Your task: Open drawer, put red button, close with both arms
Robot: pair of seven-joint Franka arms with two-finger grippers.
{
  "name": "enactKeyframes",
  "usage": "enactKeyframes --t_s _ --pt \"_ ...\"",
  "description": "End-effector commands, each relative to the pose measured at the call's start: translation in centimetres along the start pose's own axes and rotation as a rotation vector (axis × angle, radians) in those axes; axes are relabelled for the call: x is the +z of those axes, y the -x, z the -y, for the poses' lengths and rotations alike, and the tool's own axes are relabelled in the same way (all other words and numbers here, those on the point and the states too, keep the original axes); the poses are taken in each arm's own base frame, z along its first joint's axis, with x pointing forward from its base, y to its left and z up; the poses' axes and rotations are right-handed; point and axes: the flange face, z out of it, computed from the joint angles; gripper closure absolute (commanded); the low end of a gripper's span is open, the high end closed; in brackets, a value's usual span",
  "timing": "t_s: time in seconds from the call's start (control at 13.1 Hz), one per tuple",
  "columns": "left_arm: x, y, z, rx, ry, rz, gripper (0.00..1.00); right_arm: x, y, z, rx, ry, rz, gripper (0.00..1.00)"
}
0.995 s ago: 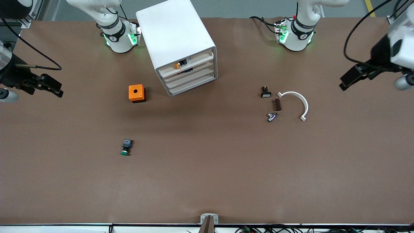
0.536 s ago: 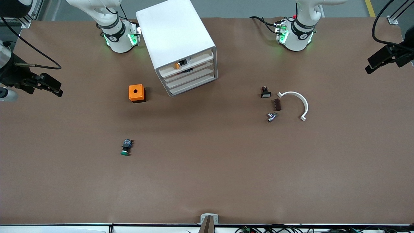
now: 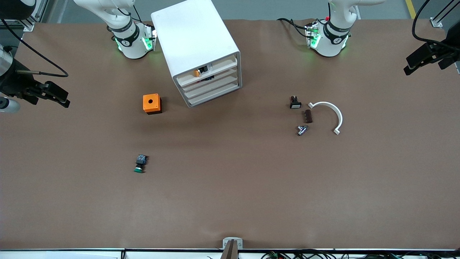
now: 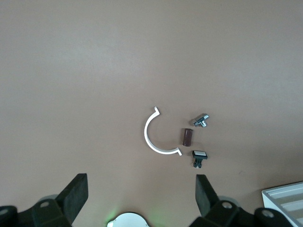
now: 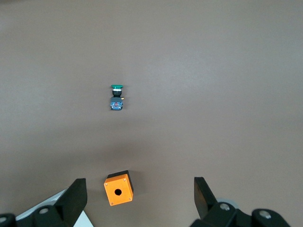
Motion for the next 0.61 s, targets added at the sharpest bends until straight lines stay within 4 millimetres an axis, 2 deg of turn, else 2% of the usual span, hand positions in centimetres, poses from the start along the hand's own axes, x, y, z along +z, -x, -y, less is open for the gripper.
enactKeyframes --t_s 0.0,0.23,0.54 --pt "-0.2 0.6 0.0 0.052 -0.020 -0.007 0.00 -0.6 0.6 -0.2 -0.001 0.010 -0.007 0.00" --pt "0.0 0.6 -1.1 0.075 -0.021 -0.008 0.00 -0.5 0.6 -0.2 -0.001 0.010 -0.006 0.00" --pt "-0.2 0.5 -1.1 0.070 -0.020 -0.014 0.00 -0.6 0.6 -0.2 -0.003 0.010 -0.007 0.00"
